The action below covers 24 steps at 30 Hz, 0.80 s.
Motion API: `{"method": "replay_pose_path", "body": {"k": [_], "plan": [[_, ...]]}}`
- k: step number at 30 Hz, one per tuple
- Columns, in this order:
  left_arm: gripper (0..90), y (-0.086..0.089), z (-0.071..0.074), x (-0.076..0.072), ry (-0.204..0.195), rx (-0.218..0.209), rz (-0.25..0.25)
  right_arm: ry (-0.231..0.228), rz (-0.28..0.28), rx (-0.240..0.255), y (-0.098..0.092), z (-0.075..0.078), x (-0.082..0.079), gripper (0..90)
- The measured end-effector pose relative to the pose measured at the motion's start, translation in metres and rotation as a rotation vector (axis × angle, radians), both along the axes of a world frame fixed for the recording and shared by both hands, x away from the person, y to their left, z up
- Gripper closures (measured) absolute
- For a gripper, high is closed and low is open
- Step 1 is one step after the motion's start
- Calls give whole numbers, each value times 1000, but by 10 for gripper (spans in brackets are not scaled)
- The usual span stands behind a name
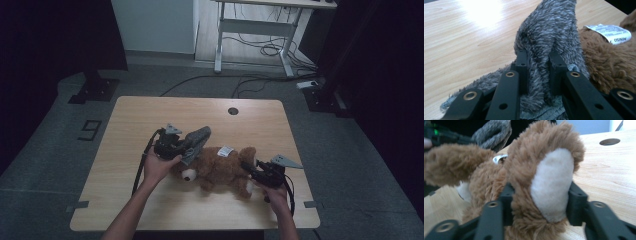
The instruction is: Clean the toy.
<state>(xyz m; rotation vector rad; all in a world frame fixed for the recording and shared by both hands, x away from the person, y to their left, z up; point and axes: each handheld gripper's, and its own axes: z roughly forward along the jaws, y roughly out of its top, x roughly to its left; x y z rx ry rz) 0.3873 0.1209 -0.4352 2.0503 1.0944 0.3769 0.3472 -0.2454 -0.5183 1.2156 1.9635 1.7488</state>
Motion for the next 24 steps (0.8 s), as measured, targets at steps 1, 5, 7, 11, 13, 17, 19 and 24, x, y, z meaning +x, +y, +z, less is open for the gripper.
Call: {"method": "replay_pose_path", "body": {"k": [1, 5, 7, 11, 13, 17, 19, 24], "plan": [[737, 1, -1, -3, -6, 0, -4, 6, 0, 7, -1, 3, -1, 465], [739, 3, -6, -14, -22, -1, -12, -4, 1, 14, -4, 17, -5, 408], [739, 5, -7, -24, -34, -1, -19, -21, 8, 32, -6, 30, -6, 360], [740, 7, -10, -35, -46, -5, -33, -32, 18, 85, -8, 49, -2, 326], [740, 9, -11, -39, -48, -16, -36, -33, 23, 65, -5, 56, 2, 320], [740, 15, -14, -46, -44, -34, -50, 28, 106, -33, 13, 56, 14, 265], [740, 18, -16, -50, -42, -43, -51, 68, 154, -87, 26, 50, 17, 217], [740, 26, -21, -61, -31, -62, -66, 175, 218, -135, 51, 22, 20, 61]]}}
